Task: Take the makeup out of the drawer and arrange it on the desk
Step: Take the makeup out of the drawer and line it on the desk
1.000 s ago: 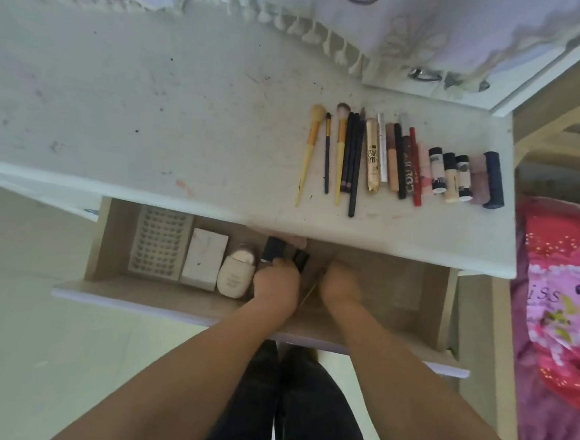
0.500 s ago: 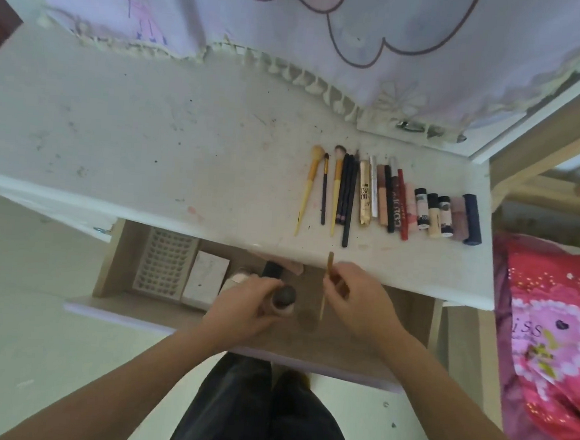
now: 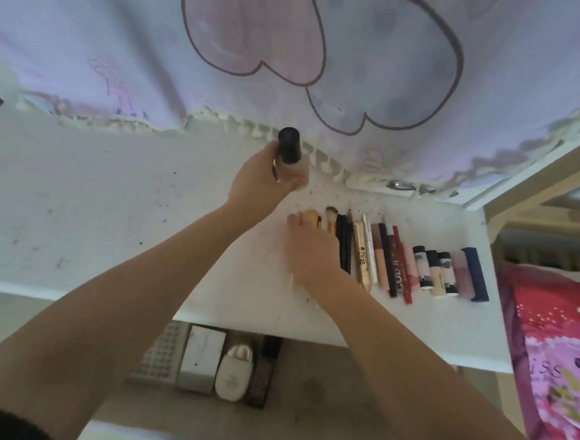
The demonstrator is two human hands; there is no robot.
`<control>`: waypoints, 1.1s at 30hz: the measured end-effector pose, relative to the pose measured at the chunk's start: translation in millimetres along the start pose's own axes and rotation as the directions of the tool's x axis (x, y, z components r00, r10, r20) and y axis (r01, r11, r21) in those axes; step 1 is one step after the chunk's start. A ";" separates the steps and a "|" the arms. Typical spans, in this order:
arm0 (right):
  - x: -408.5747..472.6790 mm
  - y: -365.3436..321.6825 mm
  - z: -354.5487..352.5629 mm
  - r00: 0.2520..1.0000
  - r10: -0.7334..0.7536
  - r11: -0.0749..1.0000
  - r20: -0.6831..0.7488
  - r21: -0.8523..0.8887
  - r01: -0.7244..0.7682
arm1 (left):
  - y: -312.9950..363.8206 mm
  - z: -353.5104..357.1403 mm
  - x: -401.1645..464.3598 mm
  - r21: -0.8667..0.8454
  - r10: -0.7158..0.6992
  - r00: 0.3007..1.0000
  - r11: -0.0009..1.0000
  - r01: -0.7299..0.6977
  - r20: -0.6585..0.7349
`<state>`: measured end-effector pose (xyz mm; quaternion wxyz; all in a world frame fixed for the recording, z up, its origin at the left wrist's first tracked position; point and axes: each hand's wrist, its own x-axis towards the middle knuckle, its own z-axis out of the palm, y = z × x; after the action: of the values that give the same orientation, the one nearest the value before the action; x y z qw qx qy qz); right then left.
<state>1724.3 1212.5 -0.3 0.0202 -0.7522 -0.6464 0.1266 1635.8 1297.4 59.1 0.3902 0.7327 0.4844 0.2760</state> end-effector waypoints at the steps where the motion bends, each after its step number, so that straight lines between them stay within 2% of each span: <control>1: -1.1 3.2 1.9 1.000 -0.019 0.999 0.002 -0.034 0.019 | 0.4 7.9 11.4 -0.017 -0.005 1.000 1.000 0.005 0.025; 5: -8.8 11.9 1.9 0.996 -0.072 0.993 -0.053 -0.100 0.067 | -2.0 39.7 40.4 0.010 -0.042 0.993 0.999 0.041 0.114; 8: -16.6 19.8 -2.0 0.987 -0.107 0.994 -0.121 -0.003 0.107 | -6.0 54.1 46.6 0.032 -0.077 0.982 0.997 0.072 0.171; 12: -36.6 36.0 -11.2 0.930 -0.024 0.995 -0.367 0.081 0.057 | -2.9 61.5 46.8 0.063 -0.067 0.987 0.996 0.059 0.147; 13: -41.3 39.4 -14.2 0.932 -0.003 0.996 -0.364 0.078 0.033 | -0.1 62.6 46.6 0.068 -0.071 0.987 0.996 0.062 0.146; 15: -48.3 43.7 -20.4 0.965 0.030 0.997 -0.262 0.071 -0.012 | 3.4 62.9 43.9 0.056 -0.100 0.984 0.994 0.093 0.148; 17: -57.0 47.4 -25.7 0.974 0.029 0.994 -0.224 0.108 -0.005 | 2.3 58.5 35.1 0.102 -0.130 0.984 0.988 0.118 0.125; 19: -74.7 46.6 -30.7 0.964 -0.048 0.970 -0.261 0.220 0.108 | -2.8 47.2 10.8 0.162 -0.091 0.994 0.983 0.081 0.056; 21: -101.9 42.4 -25.7 0.943 -0.179 0.901 -0.281 0.338 0.272 | -9.9 31.8 -35.9 0.134 -0.012 0.999 0.991 0.016 -0.032; 24: -152.9 31.5 7.2 0.928 -0.339 0.832 -0.156 0.411 0.373 | -36.0 12.1 -135.1 0.103 0.020 0.998 0.995 -0.014 -0.057; 25: -166.8 28.0 24.6 0.931 -0.362 0.838 -0.051 0.421 0.348 | -48.4 7.9 -168.3 0.138 -0.017 1.000 0.990 0.020 -0.023; 26: -176.4 24.8 42.8 0.937 -0.335 0.861 0.097 0.436 0.263 | -62.7 6.6 -197.1 0.195 -0.067 0.998 0.979 0.062 0.018; 28: -180.7 20.4 77.8 0.901 -0.149 0.893 0.408 0.447 -0.054 | -93.3 11.8 -235.8 0.330 -0.173 0.978 0.936 0.126 0.119; 29: -176.7 19.0 92.1 0.856 -0.028 0.861 0.516 0.448 -0.242 | -106.9 18.1 -245.2 0.388 -0.230 0.956 0.910 0.146 0.180; 31: -165.2 12.5 113.5 0.789 0.141 0.742 0.598 0.464 -0.484 | -123.6 32.2 -248.6 0.508 -0.379 0.889 0.836 0.210 0.256; 33: -153.7 -2.7 128.8 0.798 0.215 0.700 0.563 0.481 -0.528 | -133.3 47.4 -245.2 0.610 -0.492 0.831 0.751 0.254 0.259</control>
<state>1673.5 1045.6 -99.0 0.0819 -0.7676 -0.3822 0.5079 1514.2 1086.2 -84.9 0.3014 0.7391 0.5907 -0.1184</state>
